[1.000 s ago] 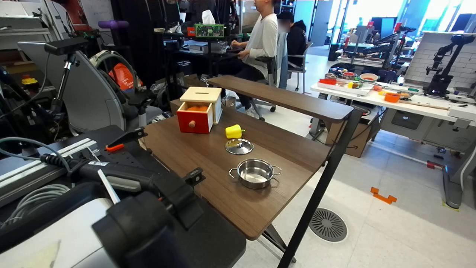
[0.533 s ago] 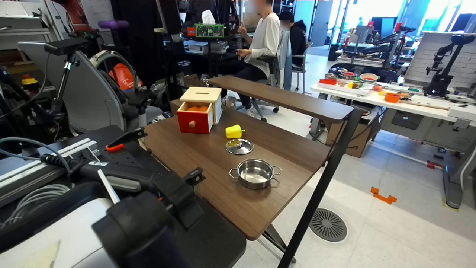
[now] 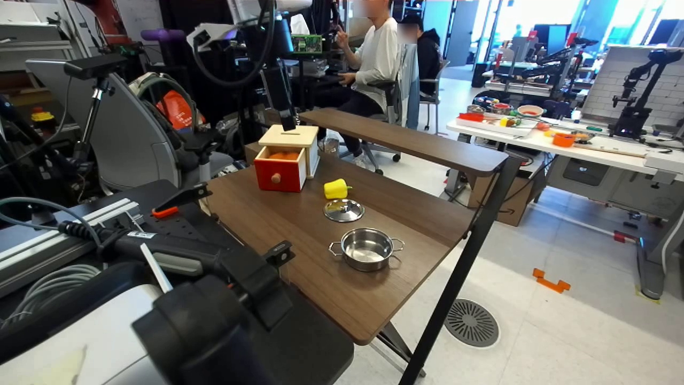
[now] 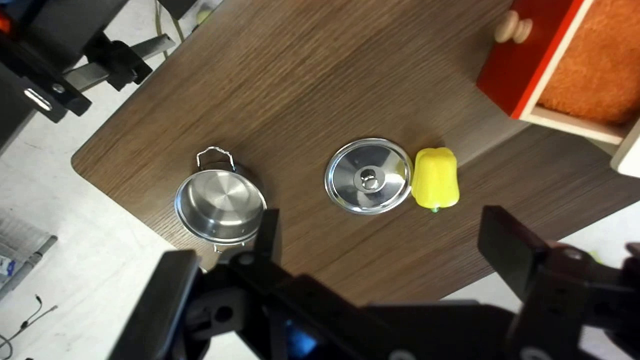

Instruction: Move the yellow bell pepper and close the drawer

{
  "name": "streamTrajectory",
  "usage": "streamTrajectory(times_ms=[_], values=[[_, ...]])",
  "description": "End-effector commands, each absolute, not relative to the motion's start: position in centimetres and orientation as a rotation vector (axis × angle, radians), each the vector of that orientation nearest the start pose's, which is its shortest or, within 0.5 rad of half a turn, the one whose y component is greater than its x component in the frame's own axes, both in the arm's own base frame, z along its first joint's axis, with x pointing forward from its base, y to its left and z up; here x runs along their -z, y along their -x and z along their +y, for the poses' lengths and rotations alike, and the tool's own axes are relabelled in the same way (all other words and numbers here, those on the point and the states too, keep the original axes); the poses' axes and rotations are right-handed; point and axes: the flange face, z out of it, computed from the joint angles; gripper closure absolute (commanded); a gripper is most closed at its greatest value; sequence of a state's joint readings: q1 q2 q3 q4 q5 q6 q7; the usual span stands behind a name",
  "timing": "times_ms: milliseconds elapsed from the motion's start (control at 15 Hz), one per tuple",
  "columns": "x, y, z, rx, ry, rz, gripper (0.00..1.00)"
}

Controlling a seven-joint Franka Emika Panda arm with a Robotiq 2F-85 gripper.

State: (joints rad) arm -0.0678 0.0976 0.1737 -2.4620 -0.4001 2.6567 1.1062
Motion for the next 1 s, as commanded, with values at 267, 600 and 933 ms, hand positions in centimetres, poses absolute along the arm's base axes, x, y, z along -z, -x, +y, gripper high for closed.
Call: streamTrajectory(times_ms=[267, 600, 933], values=[[-18.4, -58.0, 5.2, 0.313, 2.994, 1.248, 0.00], [-12.6, -62.0, 5.9, 0.300, 2.992, 1.304, 0.00], [-9.1, -64.1, 6.3, 0.251, 2.960, 1.354, 0.00]])
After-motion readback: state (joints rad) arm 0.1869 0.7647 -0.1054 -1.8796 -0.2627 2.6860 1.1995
